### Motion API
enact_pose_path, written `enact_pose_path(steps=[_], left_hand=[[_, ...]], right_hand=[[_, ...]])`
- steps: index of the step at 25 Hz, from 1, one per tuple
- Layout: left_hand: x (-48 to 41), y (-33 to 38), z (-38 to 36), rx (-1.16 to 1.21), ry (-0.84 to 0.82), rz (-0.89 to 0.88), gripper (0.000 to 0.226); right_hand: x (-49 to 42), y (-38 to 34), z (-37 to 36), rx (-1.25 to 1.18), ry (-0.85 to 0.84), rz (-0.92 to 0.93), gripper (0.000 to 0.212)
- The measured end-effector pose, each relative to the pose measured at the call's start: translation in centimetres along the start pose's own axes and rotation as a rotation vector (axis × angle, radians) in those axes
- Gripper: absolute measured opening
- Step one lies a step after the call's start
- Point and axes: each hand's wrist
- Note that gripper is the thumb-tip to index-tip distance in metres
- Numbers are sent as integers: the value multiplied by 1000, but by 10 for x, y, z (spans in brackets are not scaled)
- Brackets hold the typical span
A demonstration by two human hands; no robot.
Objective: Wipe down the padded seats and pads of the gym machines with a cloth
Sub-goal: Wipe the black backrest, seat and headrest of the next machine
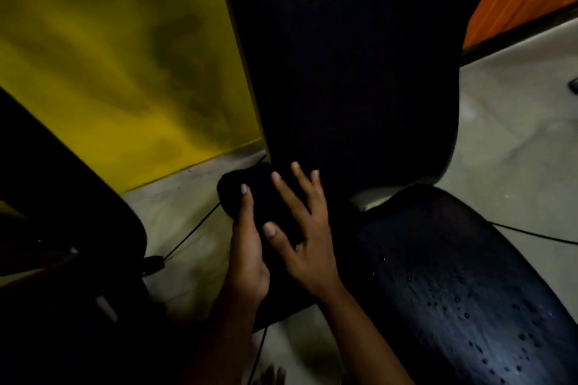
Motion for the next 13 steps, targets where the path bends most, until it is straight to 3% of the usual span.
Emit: enact_pose_path(steps=[2,6,10,13], left_hand=[[14,9,0,13,-146,36,56],[14,13,6,-245,-333,31,63],[-22,16,4,-475,-94,-183,82],[-69,25,-9,-430,-52,-257,90]], right_hand=[[13,-5,-7,-68,1,-41,57],[13,12,6,-180,306,-206,50],[1,14,22,-320,593,-295,47],[-40,12,-11,-71,525,-250,56]])
Point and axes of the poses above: each hand's wrist, its own x-axis away from the middle knuckle, its own z-axis out of the back of the hand, y = z × x, and after that the axes turned 1 degree about -y, right-handed
